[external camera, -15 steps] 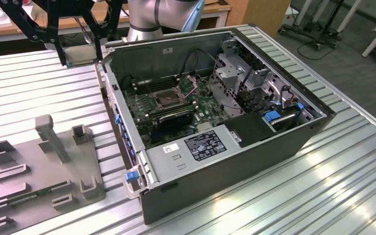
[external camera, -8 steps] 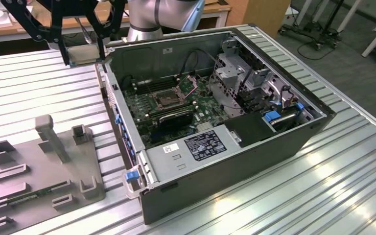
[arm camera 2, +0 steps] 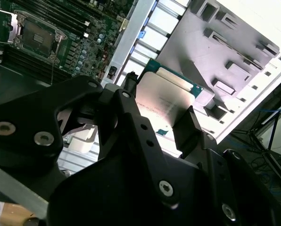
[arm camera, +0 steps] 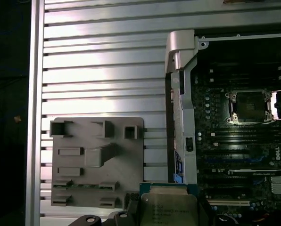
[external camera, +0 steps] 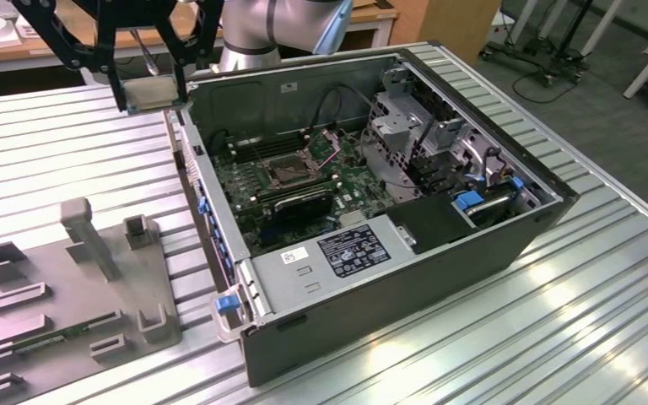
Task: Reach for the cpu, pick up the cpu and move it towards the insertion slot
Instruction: 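Pick up the cpu and move it towards the insertion slot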
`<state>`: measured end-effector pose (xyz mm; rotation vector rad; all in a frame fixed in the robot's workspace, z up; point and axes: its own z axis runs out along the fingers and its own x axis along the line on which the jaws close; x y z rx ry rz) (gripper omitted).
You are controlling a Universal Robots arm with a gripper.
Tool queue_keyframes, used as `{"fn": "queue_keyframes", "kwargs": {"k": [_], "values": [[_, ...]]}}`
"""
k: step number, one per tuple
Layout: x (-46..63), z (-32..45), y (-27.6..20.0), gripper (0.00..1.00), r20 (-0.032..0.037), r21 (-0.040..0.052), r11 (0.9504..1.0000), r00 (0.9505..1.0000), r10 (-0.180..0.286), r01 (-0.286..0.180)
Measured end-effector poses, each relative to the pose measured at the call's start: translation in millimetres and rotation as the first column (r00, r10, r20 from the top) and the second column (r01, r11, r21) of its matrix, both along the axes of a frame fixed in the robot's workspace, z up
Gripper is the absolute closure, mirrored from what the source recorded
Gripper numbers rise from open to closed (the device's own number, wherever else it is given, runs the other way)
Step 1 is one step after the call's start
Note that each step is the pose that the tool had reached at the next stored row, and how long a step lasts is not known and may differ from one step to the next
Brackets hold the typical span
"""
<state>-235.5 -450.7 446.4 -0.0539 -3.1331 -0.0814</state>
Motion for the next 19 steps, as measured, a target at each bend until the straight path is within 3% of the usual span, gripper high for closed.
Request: {"fn": "queue_keyframes", "kwargs": {"k": [19], "values": [[4.7,0.0,0.0,0.45,0.0,0.0,1.0,1.0,0.0,0.0]]}}
